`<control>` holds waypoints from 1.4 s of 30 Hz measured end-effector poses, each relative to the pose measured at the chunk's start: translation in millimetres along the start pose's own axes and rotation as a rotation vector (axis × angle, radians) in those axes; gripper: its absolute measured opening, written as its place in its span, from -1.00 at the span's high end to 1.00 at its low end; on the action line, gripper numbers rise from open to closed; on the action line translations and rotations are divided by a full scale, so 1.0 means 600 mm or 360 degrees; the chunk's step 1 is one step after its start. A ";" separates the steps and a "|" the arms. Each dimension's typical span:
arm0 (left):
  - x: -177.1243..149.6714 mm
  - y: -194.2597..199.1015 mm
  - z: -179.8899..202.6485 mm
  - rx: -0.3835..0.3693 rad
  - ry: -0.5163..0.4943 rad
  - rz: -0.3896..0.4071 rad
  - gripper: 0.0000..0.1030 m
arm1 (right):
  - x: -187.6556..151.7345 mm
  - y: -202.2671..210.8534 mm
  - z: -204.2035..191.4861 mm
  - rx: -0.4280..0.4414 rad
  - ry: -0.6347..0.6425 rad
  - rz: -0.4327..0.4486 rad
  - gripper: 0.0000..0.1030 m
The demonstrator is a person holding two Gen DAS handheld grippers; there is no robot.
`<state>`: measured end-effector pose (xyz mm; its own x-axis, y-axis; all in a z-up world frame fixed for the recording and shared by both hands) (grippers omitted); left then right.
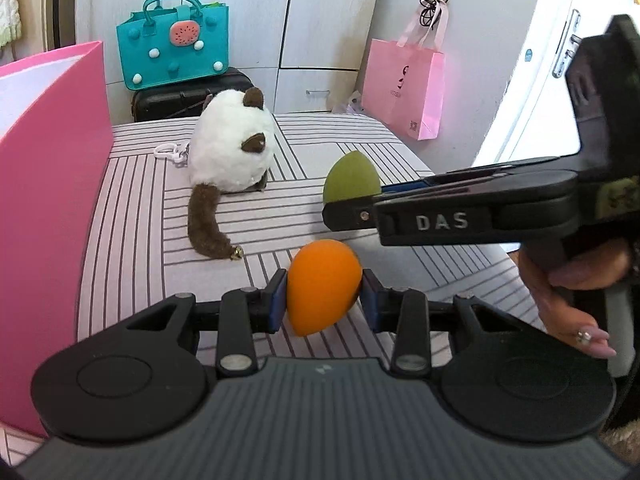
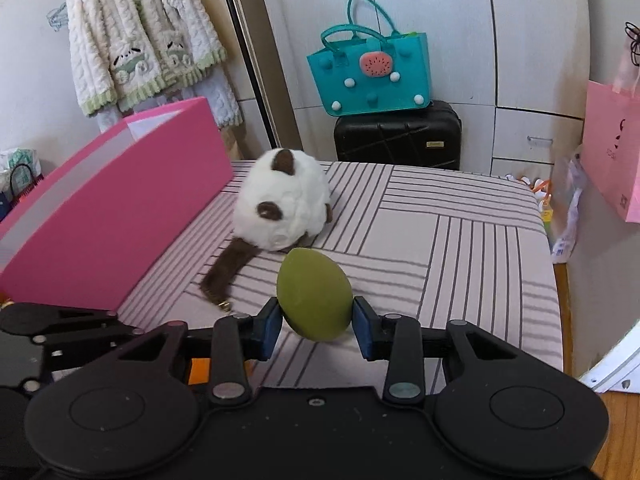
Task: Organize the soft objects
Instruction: 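Lift and carry both sponges over the pink box with both tools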
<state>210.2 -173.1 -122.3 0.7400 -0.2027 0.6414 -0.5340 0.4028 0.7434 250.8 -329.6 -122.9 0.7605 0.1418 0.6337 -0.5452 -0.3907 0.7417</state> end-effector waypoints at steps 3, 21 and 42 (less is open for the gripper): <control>-0.005 0.010 0.001 -0.0008 -0.0009 -0.0019 0.29 | -0.011 0.017 -0.009 -0.0028 -0.0040 0.0012 0.17; -0.031 0.104 -0.015 -0.0010 -0.0088 -0.0143 0.29 | -0.069 0.100 -0.094 -0.0088 0.0002 -0.0017 0.16; -0.009 0.255 -0.083 -0.0222 -0.0195 -0.0286 0.29 | -0.049 0.195 -0.171 -0.0015 0.0206 -0.0061 0.14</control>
Point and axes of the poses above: each gripper's, at about its wrist camera, not at the fingertips, and y roughly against the way its jaws point, z to its right, x to its top, the point moved 1 cm from there along -y, roughly the way its jaws point, and after that the axes turned 8 degrees about -z, right-handed, at the moved point
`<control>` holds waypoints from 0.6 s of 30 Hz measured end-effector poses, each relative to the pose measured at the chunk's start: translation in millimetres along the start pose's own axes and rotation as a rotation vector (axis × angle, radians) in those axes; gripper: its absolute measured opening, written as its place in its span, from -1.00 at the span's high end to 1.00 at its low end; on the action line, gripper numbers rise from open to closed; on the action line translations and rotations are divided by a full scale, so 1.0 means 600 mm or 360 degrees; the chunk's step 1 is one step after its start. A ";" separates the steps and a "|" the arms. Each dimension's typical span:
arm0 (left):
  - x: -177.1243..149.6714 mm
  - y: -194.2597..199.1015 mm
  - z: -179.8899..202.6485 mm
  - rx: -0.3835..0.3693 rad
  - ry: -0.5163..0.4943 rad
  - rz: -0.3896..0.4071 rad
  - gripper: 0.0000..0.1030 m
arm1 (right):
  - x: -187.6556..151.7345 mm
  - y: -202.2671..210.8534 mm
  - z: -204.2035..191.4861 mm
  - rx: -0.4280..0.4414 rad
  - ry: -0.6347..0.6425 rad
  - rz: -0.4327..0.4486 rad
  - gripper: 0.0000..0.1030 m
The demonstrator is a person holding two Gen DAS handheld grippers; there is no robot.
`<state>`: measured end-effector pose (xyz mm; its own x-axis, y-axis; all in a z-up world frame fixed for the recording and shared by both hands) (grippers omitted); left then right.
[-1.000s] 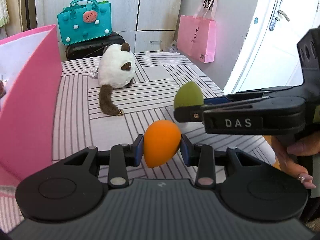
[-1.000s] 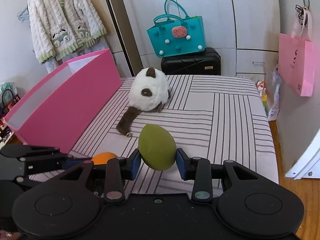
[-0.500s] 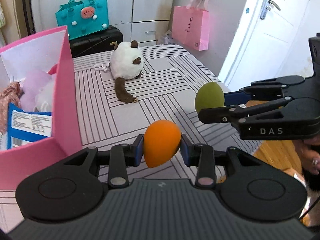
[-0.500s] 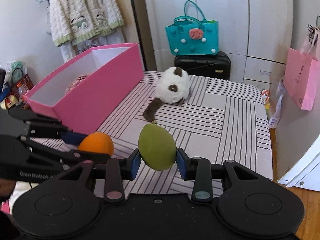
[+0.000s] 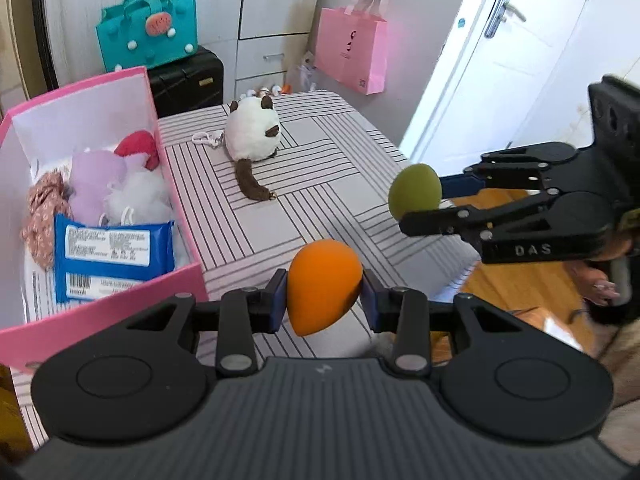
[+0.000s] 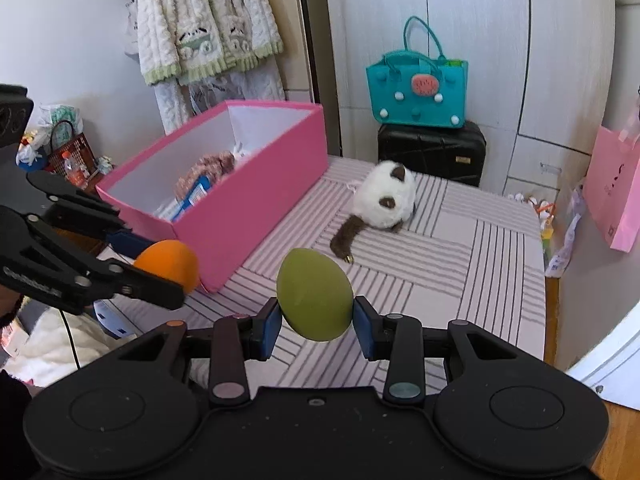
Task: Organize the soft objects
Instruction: 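Lift and carry both sponges over the pink box with both tools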
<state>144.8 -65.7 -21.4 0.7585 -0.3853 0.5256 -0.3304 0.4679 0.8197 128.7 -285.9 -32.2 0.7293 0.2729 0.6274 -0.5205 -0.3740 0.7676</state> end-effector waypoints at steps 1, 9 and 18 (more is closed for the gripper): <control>-0.002 0.008 -0.006 -0.0012 0.0008 0.0003 0.29 | 0.003 0.003 -0.001 0.0009 -0.0004 0.0010 0.14; -0.020 0.061 -0.067 0.0067 0.0084 0.0069 0.28 | 0.028 0.004 -0.029 0.0078 0.0054 0.0039 0.14; -0.015 0.099 -0.137 0.0181 0.0171 0.0139 0.28 | 0.077 -0.022 -0.063 0.0130 0.0151 0.0040 0.14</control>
Point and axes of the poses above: each gripper's, at about its wrist camera, not at the fingertips, and y roughly against the way its jaws point, z to its right, x to its top, the point moved 1 cm from there along -y, roughly the way its jaws point, and after that the axes turned 8 degrees about -z, right-handed, at the moved point
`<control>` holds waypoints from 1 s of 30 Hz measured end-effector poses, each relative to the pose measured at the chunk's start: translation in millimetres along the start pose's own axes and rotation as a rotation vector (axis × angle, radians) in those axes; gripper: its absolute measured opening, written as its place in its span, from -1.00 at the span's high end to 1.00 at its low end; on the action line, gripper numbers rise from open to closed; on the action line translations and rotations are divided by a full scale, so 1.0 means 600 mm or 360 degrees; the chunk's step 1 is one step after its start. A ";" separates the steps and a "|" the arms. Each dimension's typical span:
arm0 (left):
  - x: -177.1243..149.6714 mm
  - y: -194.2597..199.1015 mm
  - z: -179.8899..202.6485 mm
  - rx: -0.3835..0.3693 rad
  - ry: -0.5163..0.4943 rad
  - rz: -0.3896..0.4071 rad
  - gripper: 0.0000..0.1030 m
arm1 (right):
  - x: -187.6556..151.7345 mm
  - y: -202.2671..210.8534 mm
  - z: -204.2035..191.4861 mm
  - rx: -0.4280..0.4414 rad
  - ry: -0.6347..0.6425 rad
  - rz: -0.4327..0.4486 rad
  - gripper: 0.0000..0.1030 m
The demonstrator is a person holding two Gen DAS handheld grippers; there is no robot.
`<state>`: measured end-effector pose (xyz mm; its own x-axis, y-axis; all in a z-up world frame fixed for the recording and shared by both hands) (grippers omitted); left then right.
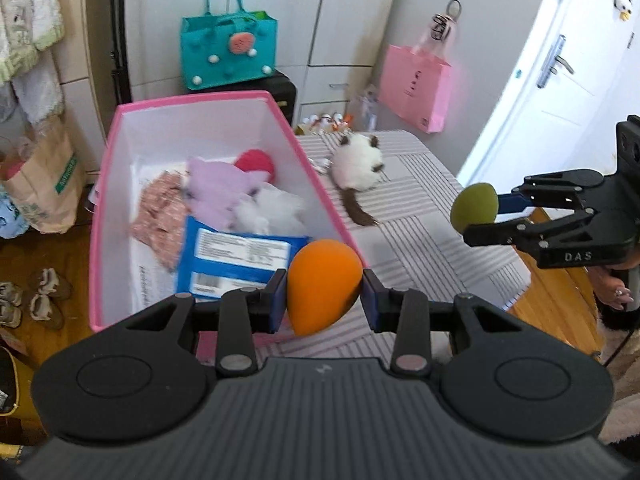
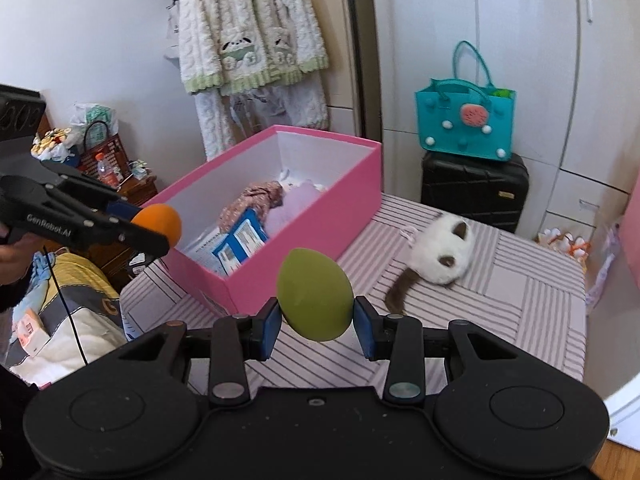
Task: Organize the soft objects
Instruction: 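Lift and carry both sponges over the pink box with both tools, then open both tools to drop the sponges into the box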
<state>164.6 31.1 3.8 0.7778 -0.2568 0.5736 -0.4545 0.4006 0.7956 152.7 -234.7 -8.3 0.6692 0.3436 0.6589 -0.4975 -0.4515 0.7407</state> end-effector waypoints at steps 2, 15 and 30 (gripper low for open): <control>0.009 0.004 -0.009 0.0012 -0.0007 0.0010 0.28 | 0.016 -0.008 -0.008 0.0017 0.0037 0.0001 0.14; 0.097 -0.008 -0.068 0.0066 0.0037 0.0074 0.27 | 0.128 -0.080 -0.029 0.0128 0.0161 0.0054 0.14; 0.183 -0.125 -0.171 0.0143 0.0240 0.0092 0.26 | 0.268 -0.251 -0.038 -0.0050 0.0453 -0.0078 0.14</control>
Point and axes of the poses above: each gripper's, at about its wrist camera, not at the fingertips, and y roughly against the way its jaws point, z to its right, x to its top, the point moved 1 cm from there along -y, roughly the way its jaws point, and after that the axes turned 8 degrees about -z, right-handed, at the moved point
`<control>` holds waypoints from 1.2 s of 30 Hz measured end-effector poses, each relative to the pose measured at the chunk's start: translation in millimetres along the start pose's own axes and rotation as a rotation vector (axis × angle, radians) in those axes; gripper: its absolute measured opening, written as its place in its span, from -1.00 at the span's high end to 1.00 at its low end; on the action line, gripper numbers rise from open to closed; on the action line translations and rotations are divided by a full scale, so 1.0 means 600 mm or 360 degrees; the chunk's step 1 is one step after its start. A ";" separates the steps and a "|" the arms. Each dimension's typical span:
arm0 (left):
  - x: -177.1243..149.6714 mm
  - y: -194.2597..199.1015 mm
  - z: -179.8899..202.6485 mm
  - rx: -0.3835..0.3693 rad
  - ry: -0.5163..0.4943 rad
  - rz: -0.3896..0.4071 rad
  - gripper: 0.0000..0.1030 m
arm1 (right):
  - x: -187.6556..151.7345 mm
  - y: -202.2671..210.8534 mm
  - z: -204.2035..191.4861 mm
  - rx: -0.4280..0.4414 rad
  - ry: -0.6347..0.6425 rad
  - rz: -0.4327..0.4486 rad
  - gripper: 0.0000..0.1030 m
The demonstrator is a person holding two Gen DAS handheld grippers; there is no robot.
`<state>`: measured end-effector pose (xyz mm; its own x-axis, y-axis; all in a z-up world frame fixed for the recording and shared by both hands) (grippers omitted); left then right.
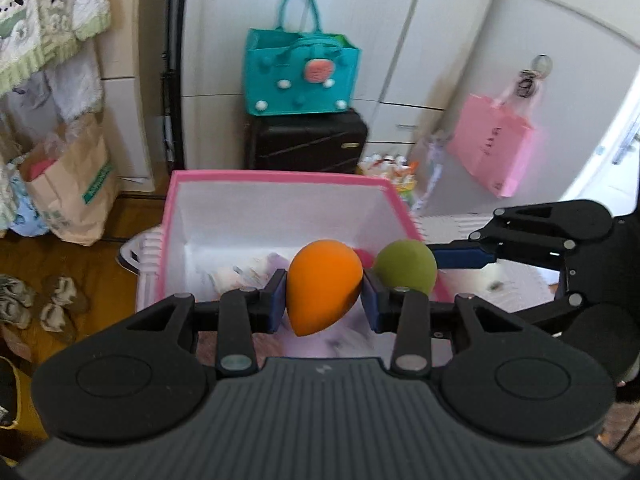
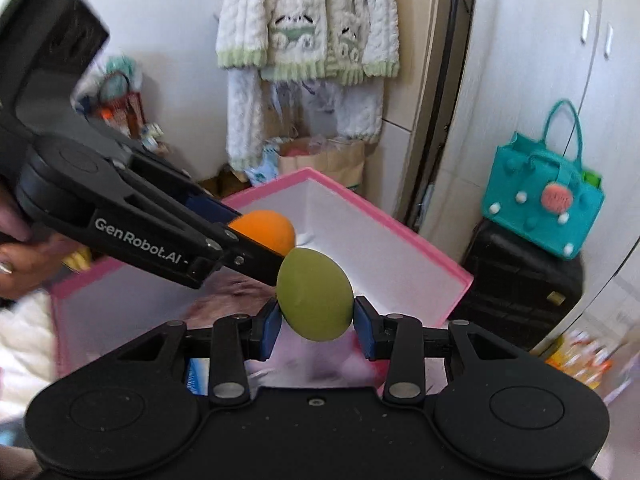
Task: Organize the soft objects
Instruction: 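Open both tools to drop the sponges into the box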
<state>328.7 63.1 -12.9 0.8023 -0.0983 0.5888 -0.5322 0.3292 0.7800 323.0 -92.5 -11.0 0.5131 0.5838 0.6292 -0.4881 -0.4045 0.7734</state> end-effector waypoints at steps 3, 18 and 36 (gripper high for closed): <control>0.021 -0.023 -0.007 0.0122 -0.0022 -0.0007 0.26 | 0.021 -0.040 0.011 -0.0081 0.0051 -0.0066 0.14; 0.043 -0.071 -0.016 0.0324 -0.0156 -0.0048 0.24 | 0.037 -0.099 0.034 -0.0125 0.0052 -0.0173 0.09; 0.007 0.031 0.028 0.0348 -0.0213 0.0000 -0.05 | -0.029 0.054 0.035 0.0027 -0.0240 -0.0053 -0.09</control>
<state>317.4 53.3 7.6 0.7668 -0.2266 0.6005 -0.5899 0.1200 0.7985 313.1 -130.3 4.6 0.6297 0.4852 0.6067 -0.4576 -0.3994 0.7944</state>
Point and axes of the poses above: each gripper's, at about its wrist camera, not at the fingertips, and y roughly against the way its jaws point, z to its right, x to its top, the point moved 1 cm from there along -y, roughly the way its jaws point, and after that the axes turned 8 degrees about -z, right-handed, at the moved point
